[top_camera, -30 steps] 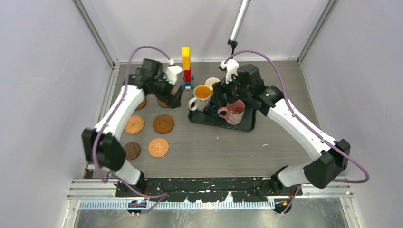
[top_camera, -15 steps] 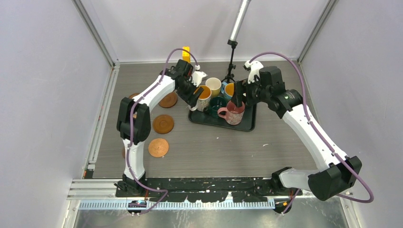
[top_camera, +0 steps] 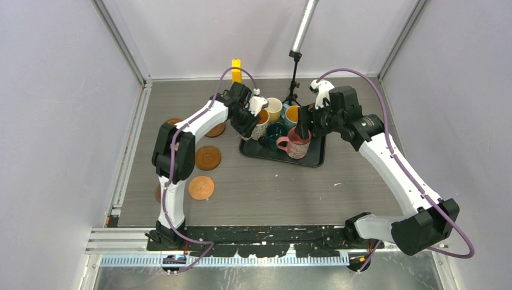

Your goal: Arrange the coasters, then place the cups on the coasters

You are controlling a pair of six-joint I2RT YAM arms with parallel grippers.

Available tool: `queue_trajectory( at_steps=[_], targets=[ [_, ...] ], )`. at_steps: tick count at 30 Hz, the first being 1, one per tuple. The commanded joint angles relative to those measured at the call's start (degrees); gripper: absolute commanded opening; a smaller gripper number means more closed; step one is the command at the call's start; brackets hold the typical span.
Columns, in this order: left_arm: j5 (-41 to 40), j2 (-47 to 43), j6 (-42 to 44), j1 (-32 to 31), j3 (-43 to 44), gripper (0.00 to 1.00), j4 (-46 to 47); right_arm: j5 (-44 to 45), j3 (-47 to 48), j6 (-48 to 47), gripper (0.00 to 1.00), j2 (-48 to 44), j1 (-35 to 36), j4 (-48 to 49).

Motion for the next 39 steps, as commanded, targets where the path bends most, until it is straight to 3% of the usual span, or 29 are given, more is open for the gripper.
queue_trajectory(
  at_steps=[1, 13, 28, 34, 39],
  targets=[
    [-1.32, -2.10, -1.08, -0.20, -2.16, 0.38, 6.71, -0.94, 1.28, -0.17, 0.90, -0.63, -0.26, 0.32],
    [0.55, -10.78, -4.25, -0.20, -8.45, 0.00, 12.86, -1.38, 1.05, 0.13, 0.89, -1.37, -0.25, -0.66],
    [-0.78, -22.45, -8.37, 2.16, -13.85, 0.00, 21.01, -2.37, 1.15, 0.12, 0.89, -1.28, -0.34, -0.59],
    [1.93, -28.92, -8.33, 10.62, -14.95, 0.00, 15.05, -2.58, 0.91, -1.08, 0.89, -1.83, -0.28, -0.50],
    [5.21, -33.10, -5.65, 23.30, -18.13, 0.00, 11.48, -2.61, -0.09, -1.44, 0.90, -2.17, -0.26, -0.87]
  ],
)
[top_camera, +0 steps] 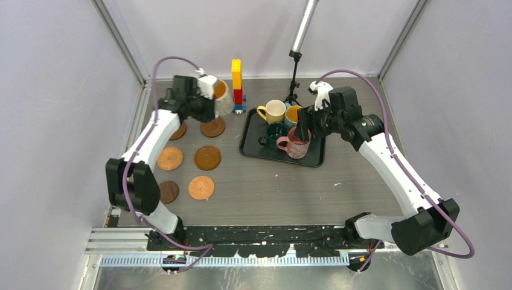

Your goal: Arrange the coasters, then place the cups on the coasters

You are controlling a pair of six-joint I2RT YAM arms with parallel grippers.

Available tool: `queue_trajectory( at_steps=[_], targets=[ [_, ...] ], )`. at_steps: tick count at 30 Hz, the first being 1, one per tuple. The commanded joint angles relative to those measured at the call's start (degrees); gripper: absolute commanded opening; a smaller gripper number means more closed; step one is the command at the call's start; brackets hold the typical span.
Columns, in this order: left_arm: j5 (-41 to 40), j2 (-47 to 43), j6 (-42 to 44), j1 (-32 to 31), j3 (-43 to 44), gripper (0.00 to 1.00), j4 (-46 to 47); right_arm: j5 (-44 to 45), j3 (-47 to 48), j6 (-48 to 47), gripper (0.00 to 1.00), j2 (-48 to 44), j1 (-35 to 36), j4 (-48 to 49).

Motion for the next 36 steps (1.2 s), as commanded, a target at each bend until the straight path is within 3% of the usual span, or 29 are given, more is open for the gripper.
queue_trajectory(
  at_steps=[1, 7, 12, 22, 36],
  targets=[
    [4.65, -7.28, 2.93, 11.85, -1.27, 0.00, 1.91, -1.37, -0.17, -0.69, 0.90, -2.22, -0.24, 0.44],
    [6.81, -4.79, 7.79, 24.47, -1.73, 0.00, 2.84, -3.85, -0.67, -0.77, 0.90, -1.95, -0.22, -0.32],
    [10.65, -3.07, 12.74, 29.51, -4.76, 0.00, 7.64, -3.66, -0.44, -1.12, 0.90, -1.42, -0.21, -0.76],
    [16.64, 1.73, 19.31, 32.61, -7.08, 0.00, 10.62, -4.91, -0.79, -0.99, 0.90, -1.67, -0.18, -0.84],
    [15.52, 6.87, 22.36, 35.03, -5.93, 0.00, 10.11, -4.49, -0.86, -1.05, 0.90, -2.01, -0.18, -1.33]
  ],
)
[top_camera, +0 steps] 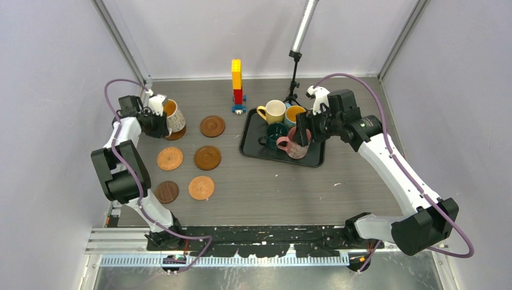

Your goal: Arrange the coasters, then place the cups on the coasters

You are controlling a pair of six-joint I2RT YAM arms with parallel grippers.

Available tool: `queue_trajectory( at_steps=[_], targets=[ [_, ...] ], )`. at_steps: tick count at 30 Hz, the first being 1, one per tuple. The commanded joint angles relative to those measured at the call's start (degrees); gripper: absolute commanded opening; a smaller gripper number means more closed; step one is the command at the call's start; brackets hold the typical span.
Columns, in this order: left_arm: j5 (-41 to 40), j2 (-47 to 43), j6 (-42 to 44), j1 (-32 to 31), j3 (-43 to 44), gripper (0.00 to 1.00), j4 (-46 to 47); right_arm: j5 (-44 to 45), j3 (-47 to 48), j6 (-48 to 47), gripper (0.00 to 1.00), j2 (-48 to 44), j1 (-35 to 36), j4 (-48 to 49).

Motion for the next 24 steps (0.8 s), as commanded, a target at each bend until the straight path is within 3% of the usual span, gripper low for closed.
queue_trajectory(
  at_steps=[1, 17, 24],
  targets=[
    [3.88, -0.39, 1.98, 1.27, 2.96, 0.00, 6.03, -0.38, 0.44, -0.71, 0.90, -1.88, -0.23, 0.64],
    [1.88, 2.75, 4.35, 2.45, 3.18, 0.01, 5.79, -1.43, 1.11, -0.78, 0.90, -0.49, -0.25, 0.12],
    [1.73, 2.77, 6.46, 2.80, 1.97, 0.13, 4.89, -1.43, 1.48, -0.82, 0.90, -0.23, -0.23, -0.51]
  ],
)
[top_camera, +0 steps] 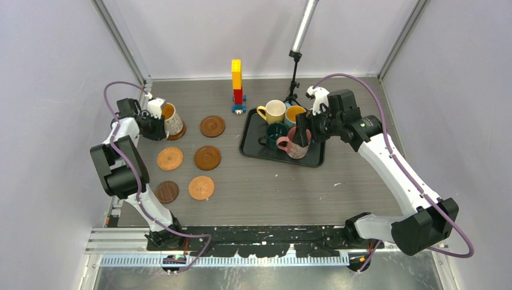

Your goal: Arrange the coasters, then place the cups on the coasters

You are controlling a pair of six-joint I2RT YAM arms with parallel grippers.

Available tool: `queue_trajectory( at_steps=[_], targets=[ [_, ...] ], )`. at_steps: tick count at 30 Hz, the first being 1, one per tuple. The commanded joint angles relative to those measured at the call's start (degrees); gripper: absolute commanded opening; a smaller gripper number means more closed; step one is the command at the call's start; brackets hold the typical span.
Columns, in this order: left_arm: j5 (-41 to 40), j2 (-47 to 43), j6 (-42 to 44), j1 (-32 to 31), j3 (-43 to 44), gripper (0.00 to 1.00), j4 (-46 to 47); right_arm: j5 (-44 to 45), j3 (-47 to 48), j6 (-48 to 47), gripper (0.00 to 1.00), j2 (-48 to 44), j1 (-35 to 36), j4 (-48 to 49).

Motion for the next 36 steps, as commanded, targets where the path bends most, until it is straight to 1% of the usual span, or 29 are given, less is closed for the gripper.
queue_trajectory(
  at_steps=[1, 3, 8, 11, 18, 21, 24, 26, 27, 28, 30, 32, 35, 36],
  targets=[
    [2.04, -0.97, 3.11, 0.88, 1.17, 0.17, 4.03, -0.89, 1.49, -0.47, 0.90, -0.27, -0.19, -0.39],
    [1.87, -1.69, 4.13, 0.89, 0.26, 0.26, 3.91, -0.96, 1.55, -0.49, 0.90, -0.31, -0.22, -0.43],
    [2.58, -4.21, 6.45, 0.93, -1.50, 0.34, 1.86, -1.68, 1.30, -0.43, 0.90, -0.18, -0.18, -0.43],
    [2.94, -4.86, 7.04, 0.97, -2.04, 0.37, 0.94, -2.10, 1.24, -0.44, 0.90, -0.09, -0.20, -0.37],
    [2.63, -5.11, 6.73, 0.91, -2.64, 0.37, 0.18, -2.55, 1.08, -0.45, 0.90, -0.01, -0.18, -0.04],
    [2.01, -5.71, 6.44, 1.10, -2.68, 0.41, -0.15, -2.47, 1.19, -0.37, 0.90, 0.04, -0.21, 0.10],
    [1.31, -7.02, 5.44, 1.45, -1.59, 0.50, -1.99, -2.42, 1.34, -0.32, 0.90, 0.17, -0.20, 0.13],
    [-0.24, -8.08, 4.34, 1.43, -0.60, 0.59, -3.54, -2.42, 1.53, -0.14, 0.90, 0.33, -0.19, 0.27],
    [-1.19, -8.76, 3.60, 1.50, -0.10, 0.61, -4.26, -2.47, 1.62, -0.04, 0.90, 0.47, -0.24, 0.29],
    [-2.00, -9.41, 2.72, 1.48, 0.39, 0.69, -5.04, -2.47, 1.73, 0.01, 0.90, 0.52, -0.23, 0.35],
    [-2.58, -11.04, 1.20, 1.48, 2.11, 0.75, -7.32, -2.20, 2.02, -0.10, 0.90, 0.76, -0.20, 0.38],
    [-1.21, -12.97, 0.48, 1.43, 4.50, 0.84, -10.76, -1.96, 2.35, -0.04, 0.90, 0.99, -0.18, 0.36],
    [2.34, -15.93, -0.65, 1.06, 8.63, 0.95, -15.07, -1.85, 3.25, -0.27, 0.90, 1.45, -0.22, 0.09],
    [3.38, -16.41, -0.70, 0.38, 10.39, 0.95, -17.30, -1.79, 3.64, -0.35, 0.90, 1.67, -0.18, -0.34]
  ],
)
